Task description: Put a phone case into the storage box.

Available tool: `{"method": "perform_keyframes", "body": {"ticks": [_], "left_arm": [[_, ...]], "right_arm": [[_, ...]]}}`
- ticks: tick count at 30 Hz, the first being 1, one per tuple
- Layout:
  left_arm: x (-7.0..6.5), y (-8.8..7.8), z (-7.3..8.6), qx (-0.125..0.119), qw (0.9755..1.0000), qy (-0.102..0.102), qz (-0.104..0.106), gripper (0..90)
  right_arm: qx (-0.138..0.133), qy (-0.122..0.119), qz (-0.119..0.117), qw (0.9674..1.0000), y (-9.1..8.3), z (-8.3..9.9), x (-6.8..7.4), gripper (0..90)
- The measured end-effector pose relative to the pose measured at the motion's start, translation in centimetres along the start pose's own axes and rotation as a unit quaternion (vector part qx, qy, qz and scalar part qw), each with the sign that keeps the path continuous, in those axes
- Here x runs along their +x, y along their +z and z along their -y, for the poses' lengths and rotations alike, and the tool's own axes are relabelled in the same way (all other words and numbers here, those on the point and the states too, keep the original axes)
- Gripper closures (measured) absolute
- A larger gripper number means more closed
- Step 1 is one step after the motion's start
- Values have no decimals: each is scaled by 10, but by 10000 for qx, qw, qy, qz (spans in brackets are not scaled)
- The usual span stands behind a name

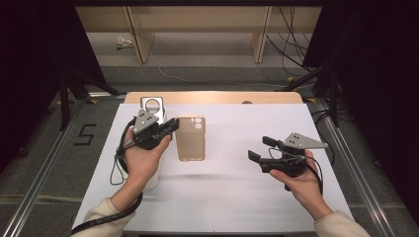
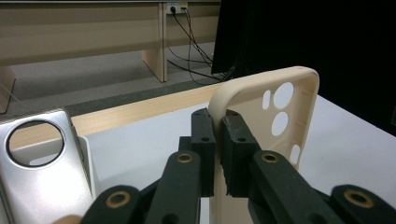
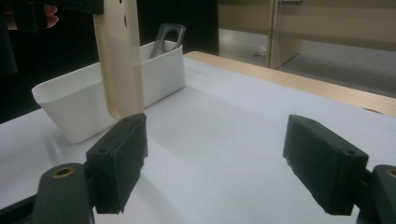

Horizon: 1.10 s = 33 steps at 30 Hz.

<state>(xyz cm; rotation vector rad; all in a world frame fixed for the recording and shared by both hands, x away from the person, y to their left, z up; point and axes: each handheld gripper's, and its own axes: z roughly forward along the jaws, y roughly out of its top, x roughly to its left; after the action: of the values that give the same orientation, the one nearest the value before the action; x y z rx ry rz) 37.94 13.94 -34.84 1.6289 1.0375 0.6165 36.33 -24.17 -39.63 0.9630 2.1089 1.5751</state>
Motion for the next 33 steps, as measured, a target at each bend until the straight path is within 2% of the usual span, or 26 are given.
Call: {"method": "perform_keyframes", "body": {"ticks": [18, 33], "left_arm": [[10, -6, -7, -89, 9999, -32, -113, 841], [21, -12, -16, -136, 9999, -9, -90, 841]], "right_arm": [[0, 37, 51, 10000, -2, 3, -2, 227], [5, 30, 74, 10000, -2, 3, -2, 227]]}}
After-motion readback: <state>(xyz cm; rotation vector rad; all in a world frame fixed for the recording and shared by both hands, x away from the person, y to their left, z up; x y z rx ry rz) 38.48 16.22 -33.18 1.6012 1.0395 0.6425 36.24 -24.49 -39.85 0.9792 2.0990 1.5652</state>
